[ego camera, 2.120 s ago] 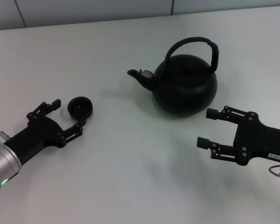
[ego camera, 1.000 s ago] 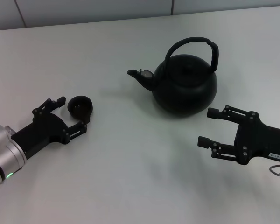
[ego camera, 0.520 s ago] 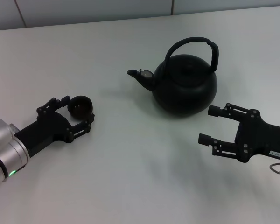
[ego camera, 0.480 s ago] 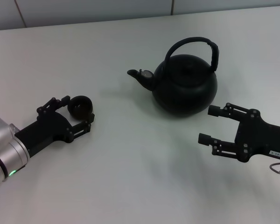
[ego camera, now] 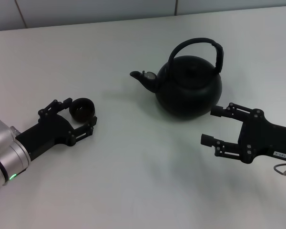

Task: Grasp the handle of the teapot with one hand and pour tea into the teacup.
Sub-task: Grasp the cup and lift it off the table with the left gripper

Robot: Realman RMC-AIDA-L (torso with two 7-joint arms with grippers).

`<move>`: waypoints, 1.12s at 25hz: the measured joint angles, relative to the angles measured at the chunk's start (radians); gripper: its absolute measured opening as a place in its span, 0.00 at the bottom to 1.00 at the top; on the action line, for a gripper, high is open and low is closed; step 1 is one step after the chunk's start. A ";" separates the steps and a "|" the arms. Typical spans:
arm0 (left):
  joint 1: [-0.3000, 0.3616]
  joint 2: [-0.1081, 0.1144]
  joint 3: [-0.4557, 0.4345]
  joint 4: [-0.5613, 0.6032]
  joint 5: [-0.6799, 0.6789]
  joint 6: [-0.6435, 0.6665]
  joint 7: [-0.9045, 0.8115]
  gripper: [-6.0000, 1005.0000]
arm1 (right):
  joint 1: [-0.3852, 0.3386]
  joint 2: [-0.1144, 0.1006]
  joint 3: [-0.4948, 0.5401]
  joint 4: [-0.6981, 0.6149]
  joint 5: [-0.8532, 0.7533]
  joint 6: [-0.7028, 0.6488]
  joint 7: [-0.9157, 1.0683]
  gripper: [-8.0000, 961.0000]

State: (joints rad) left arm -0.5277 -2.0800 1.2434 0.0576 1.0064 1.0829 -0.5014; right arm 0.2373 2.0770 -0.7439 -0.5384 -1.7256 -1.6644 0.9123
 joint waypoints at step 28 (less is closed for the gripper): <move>-0.006 0.000 0.002 -0.006 0.000 0.000 -0.010 0.69 | -0.001 0.000 0.015 0.000 -0.002 0.002 -0.007 0.80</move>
State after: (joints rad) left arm -0.5333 -2.0799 1.2456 0.0521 1.0060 1.0832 -0.5110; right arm 0.2362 2.0770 -0.7286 -0.5384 -1.7272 -1.6627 0.9052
